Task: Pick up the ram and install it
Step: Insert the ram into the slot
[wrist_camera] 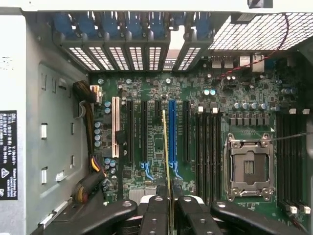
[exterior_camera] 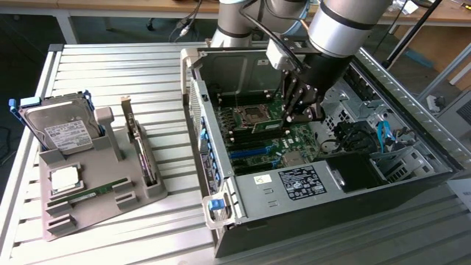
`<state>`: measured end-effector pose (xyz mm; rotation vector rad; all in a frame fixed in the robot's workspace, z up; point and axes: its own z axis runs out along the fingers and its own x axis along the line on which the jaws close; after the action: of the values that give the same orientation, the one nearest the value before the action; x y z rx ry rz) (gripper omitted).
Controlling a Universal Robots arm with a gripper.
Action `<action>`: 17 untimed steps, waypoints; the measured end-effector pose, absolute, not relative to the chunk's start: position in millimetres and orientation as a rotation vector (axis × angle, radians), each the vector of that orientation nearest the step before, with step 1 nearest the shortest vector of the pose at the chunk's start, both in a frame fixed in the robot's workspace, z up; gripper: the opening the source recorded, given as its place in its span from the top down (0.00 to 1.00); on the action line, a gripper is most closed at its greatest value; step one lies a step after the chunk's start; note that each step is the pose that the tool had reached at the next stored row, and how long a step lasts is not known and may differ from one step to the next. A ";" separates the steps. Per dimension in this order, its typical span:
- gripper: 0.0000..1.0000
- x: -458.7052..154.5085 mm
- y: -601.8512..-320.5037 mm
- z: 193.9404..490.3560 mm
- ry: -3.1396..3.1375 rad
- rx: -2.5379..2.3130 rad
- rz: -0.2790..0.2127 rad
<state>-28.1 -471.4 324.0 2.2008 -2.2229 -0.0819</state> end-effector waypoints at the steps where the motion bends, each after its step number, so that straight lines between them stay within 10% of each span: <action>1: 0.86 -28.1 -471.2 321.2 -2.222 2.202 -0.082; 17: 0.86 -27.7 -456.6 290.2 -2.213 2.212 -0.084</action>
<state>-27.7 -456.6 290.2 2.2121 -2.2128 -0.0840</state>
